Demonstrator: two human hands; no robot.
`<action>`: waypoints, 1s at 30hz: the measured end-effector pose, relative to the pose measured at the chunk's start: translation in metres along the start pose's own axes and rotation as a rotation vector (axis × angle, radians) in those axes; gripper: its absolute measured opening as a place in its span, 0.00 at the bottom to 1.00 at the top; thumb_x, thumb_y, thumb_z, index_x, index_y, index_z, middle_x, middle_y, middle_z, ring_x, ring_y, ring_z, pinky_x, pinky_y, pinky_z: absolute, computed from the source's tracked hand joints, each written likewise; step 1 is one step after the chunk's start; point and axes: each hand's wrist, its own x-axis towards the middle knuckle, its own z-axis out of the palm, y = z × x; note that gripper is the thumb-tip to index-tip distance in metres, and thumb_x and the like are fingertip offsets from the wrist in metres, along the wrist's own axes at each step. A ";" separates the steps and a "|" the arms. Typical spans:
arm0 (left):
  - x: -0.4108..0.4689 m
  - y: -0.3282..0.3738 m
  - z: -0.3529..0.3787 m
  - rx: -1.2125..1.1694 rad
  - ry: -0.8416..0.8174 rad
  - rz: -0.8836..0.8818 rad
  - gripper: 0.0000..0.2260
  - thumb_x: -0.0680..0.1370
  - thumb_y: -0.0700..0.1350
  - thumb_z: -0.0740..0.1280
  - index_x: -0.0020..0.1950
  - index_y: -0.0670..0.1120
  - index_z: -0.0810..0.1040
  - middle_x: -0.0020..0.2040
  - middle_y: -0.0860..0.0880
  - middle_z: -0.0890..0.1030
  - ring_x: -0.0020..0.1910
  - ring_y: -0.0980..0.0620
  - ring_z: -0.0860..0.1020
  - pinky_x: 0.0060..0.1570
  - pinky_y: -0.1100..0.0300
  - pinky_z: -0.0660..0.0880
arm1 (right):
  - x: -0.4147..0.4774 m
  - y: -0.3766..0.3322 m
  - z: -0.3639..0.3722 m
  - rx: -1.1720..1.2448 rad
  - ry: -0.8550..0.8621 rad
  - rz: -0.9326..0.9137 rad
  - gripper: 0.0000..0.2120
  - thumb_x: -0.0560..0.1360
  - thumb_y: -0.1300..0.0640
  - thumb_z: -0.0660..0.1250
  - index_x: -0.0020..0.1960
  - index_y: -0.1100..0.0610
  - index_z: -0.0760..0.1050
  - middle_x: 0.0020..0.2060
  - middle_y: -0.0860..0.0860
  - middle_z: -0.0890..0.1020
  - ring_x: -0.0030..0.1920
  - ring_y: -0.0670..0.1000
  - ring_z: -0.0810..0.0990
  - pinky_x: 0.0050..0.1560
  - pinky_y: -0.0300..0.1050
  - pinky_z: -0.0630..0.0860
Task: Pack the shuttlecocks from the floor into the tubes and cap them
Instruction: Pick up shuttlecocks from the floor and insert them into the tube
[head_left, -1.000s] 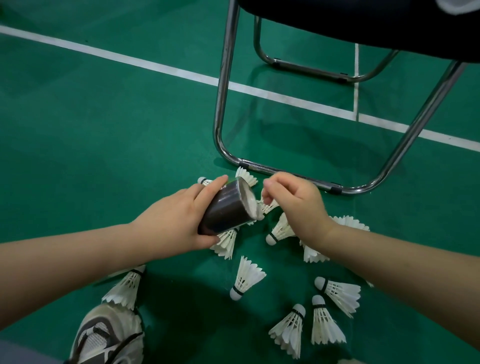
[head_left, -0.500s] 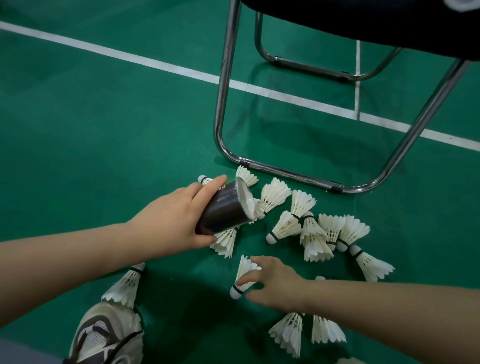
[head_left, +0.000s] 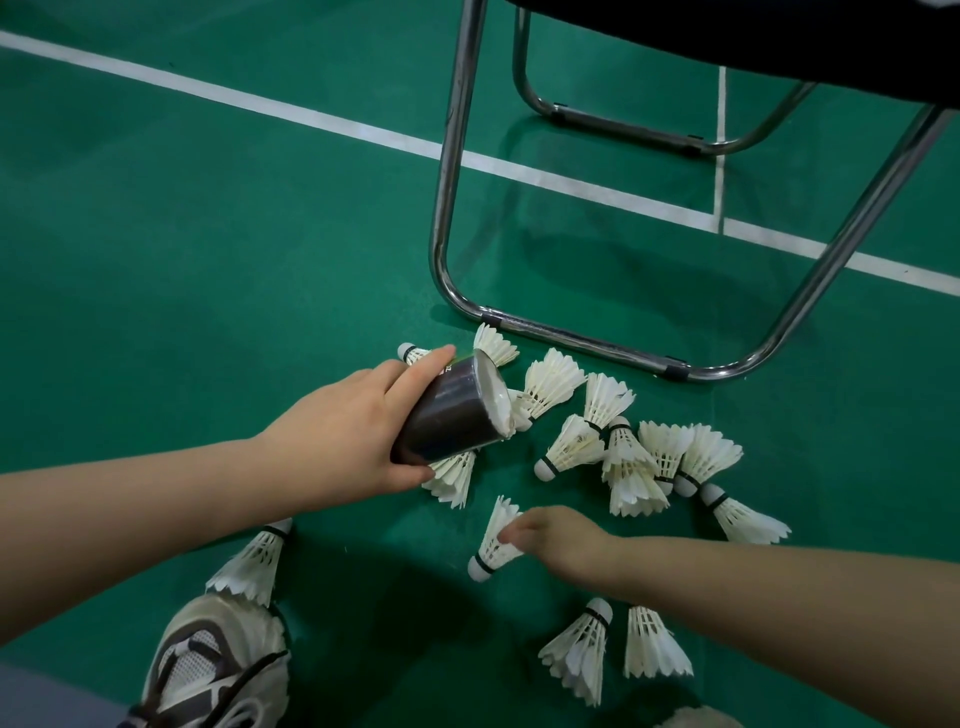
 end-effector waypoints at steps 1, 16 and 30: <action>-0.001 0.000 0.001 -0.002 0.009 0.007 0.46 0.69 0.61 0.68 0.73 0.57 0.38 0.63 0.49 0.70 0.58 0.49 0.72 0.55 0.57 0.71 | -0.003 -0.002 -0.004 0.075 0.046 -0.004 0.14 0.80 0.54 0.58 0.60 0.55 0.77 0.59 0.52 0.79 0.54 0.55 0.79 0.58 0.48 0.74; -0.007 0.015 -0.003 0.013 -0.040 0.019 0.45 0.70 0.61 0.68 0.75 0.55 0.40 0.62 0.50 0.70 0.56 0.50 0.72 0.52 0.60 0.69 | -0.096 -0.055 -0.070 0.401 0.778 -0.539 0.14 0.78 0.61 0.59 0.42 0.46 0.78 0.42 0.40 0.81 0.45 0.35 0.77 0.48 0.29 0.71; 0.005 0.040 -0.004 -0.034 -0.074 0.053 0.47 0.68 0.61 0.70 0.75 0.54 0.41 0.68 0.50 0.67 0.62 0.50 0.71 0.56 0.61 0.67 | -0.085 -0.073 -0.052 0.372 0.166 -0.518 0.34 0.71 0.47 0.62 0.72 0.46 0.50 0.53 0.48 0.80 0.56 0.44 0.77 0.60 0.36 0.69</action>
